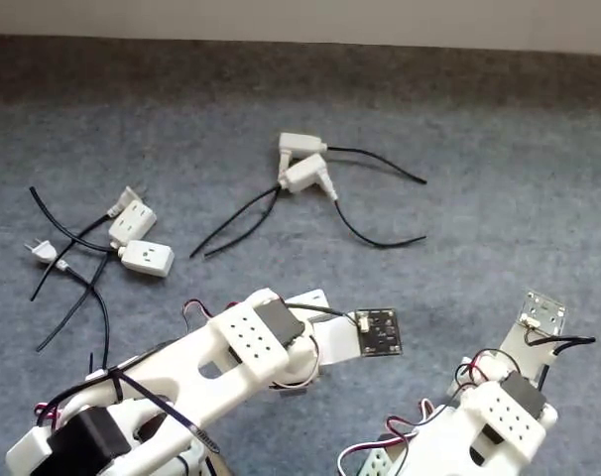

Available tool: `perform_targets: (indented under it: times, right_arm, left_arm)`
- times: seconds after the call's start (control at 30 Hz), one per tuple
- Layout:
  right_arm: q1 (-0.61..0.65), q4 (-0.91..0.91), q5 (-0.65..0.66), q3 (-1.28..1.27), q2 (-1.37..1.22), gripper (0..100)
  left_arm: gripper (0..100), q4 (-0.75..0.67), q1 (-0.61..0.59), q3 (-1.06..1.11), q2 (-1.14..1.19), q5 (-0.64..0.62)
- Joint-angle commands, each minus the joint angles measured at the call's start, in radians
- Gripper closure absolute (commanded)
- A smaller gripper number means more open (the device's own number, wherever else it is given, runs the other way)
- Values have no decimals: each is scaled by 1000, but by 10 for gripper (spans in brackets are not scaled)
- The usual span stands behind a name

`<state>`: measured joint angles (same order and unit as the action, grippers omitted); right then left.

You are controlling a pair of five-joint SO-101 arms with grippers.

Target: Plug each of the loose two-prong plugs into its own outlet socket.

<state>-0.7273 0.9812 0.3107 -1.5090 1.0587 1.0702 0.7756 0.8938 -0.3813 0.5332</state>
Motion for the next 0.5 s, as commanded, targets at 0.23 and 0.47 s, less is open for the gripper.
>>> perform_targets:
  times: [0.23, 0.47]
  right_arm:
    - [22, -36, 6, -10, 2, 990]
    - [22, -36, 6, -10, 2, 990]
  left_arm:
    - [825, -87, 2, -21, -8, -9]
    - [825, -153, 1, 53, -8, -9]
